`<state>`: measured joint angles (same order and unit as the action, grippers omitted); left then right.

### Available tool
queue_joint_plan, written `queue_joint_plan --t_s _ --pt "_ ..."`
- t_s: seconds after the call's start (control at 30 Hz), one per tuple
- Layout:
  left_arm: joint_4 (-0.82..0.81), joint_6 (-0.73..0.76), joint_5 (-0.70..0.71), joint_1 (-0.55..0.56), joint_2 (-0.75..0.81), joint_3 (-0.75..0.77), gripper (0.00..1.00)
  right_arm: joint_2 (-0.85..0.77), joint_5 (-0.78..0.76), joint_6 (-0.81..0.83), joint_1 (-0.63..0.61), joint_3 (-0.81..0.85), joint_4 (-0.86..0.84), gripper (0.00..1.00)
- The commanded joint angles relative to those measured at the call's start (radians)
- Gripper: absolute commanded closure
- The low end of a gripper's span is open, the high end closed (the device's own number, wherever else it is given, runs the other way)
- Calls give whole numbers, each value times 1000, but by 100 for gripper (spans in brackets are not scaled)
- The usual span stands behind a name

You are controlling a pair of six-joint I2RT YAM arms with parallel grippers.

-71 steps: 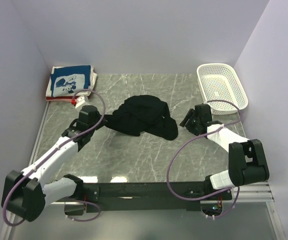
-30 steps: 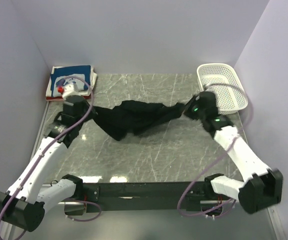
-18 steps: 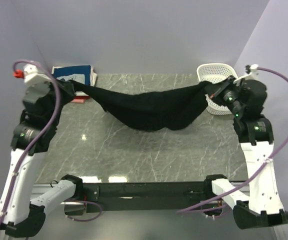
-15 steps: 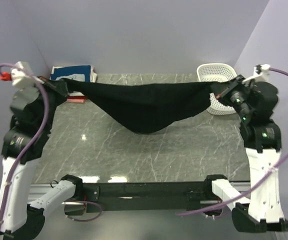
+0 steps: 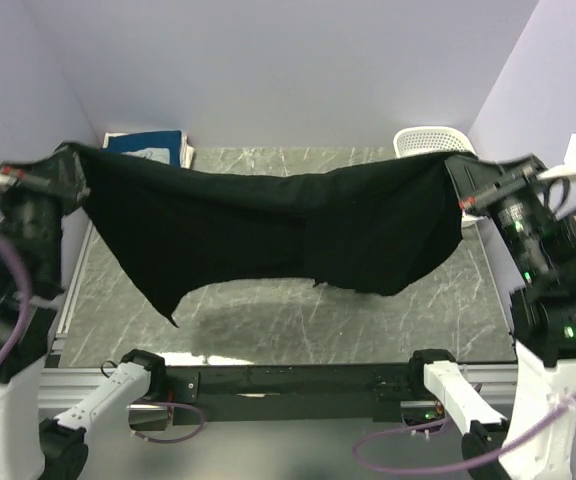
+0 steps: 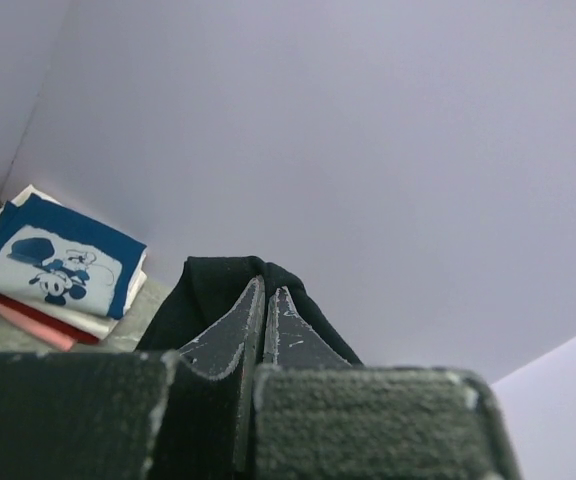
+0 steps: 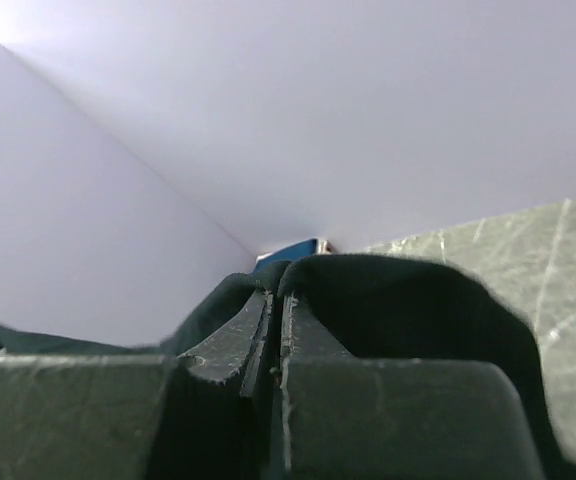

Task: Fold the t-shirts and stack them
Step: Flatten the tshirt out

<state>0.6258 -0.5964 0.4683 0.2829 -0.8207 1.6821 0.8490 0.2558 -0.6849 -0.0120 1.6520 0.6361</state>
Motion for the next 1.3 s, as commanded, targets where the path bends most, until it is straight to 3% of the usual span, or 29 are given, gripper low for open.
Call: queue_joint_plan --t_s 0.0,0.17,0.27,0.43,0.5,0.6,0.73,1.07,1.13,1.17,1.2,1.27 --pt "-156 44 -6 -5 -139 -44 100 126 37 -39 7 -40 -223 100" --pt "-337 87 -121 -48 -378 -10 99 328 42 -80 6 -48 -403 100" --pt "-383 66 -300 -151 -570 126 100 471 59 -87 6 60 -464 100" --pt "-359 72 -437 -258 -826 474 100 681 50 -70 6 409 -431 100" --pt "-350 73 -465 -280 -856 574 100 720 49 -62 7 542 -374 100" --pt "-366 57 -506 -332 -835 559 100 694 42 -57 32 508 -377 100" --pt "-405 49 -511 -347 -701 368 100 532 37 -61 41 264 -418 100" --pt "-443 -83 -491 -350 -370 -543 99 229 43 -16 55 -522 -378 100" --pt "-448 -139 -493 -349 -341 -651 98 261 30 25 64 -632 -359 89" --pt "-457 -157 -516 -349 -336 -755 97 277 17 36 66 -659 -351 80" --pt "-475 -175 -514 -349 -331 -804 84 292 14 54 79 -723 -357 58" --pt "-491 -224 -525 -349 -333 -930 66 331 16 64 93 -802 -363 44"
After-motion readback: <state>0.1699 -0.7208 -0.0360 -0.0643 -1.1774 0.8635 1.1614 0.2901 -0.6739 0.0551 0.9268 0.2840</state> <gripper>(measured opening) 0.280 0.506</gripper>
